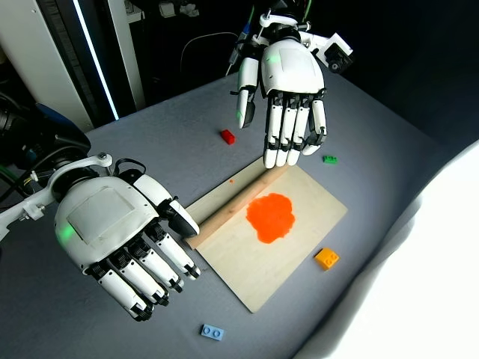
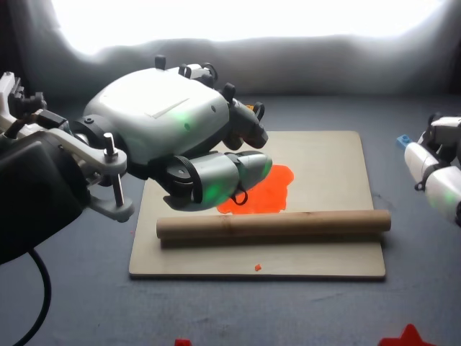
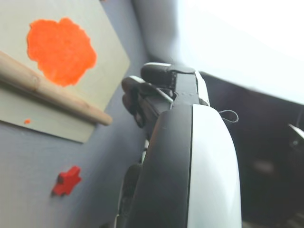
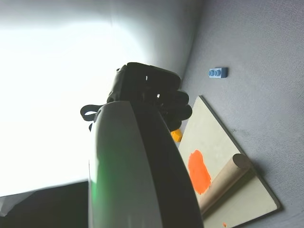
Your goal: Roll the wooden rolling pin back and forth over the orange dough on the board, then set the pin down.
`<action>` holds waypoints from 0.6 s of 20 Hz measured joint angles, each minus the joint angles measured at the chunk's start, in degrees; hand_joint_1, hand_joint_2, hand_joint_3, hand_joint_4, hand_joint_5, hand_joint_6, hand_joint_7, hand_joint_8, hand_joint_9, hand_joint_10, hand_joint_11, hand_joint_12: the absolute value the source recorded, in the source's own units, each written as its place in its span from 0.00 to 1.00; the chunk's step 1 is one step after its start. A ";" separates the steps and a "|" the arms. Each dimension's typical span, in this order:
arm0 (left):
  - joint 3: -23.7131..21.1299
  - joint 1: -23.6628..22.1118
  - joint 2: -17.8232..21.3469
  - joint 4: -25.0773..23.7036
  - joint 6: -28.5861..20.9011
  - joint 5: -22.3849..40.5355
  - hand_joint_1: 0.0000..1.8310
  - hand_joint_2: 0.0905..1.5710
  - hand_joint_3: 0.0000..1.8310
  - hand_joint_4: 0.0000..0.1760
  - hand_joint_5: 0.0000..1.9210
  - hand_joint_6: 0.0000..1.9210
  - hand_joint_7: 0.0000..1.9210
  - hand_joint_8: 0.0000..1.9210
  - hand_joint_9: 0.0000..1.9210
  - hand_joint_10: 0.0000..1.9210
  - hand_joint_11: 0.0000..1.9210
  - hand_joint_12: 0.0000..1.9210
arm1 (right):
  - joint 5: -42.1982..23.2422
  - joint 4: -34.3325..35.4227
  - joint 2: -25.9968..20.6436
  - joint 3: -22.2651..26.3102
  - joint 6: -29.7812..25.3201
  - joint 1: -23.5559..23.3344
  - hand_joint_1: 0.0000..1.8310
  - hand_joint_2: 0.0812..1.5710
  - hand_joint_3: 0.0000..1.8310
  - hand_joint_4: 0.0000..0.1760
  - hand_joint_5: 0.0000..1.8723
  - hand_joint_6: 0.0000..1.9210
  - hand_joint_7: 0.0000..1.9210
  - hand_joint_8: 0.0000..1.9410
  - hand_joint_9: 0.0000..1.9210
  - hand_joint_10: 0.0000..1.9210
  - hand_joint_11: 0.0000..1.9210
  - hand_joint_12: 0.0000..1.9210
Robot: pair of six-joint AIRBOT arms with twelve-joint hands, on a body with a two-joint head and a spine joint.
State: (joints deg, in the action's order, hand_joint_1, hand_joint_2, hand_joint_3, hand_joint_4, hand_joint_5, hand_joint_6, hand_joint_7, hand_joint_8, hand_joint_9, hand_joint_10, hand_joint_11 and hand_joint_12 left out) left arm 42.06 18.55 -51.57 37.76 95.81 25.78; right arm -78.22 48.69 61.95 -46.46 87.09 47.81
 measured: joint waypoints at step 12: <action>-0.59 -0.28 -0.07 0.26 0.61 -0.04 0.05 1.00 0.00 0.00 0.45 0.87 0.57 0.87 0.53 1.00 0.46 1.00 | 1.97 -4.55 -6.19 1.29 1.40 -2.27 0.16 0.95 0.00 0.00 0.47 0.84 0.53 0.82 0.47 0.99 0.35 1.00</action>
State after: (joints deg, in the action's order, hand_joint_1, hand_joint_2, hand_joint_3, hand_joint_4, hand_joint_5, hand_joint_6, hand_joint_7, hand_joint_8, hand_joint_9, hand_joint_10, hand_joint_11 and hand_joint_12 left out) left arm 41.47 18.26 -51.64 38.02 96.42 25.74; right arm -76.25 44.14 55.77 -45.17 88.49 45.54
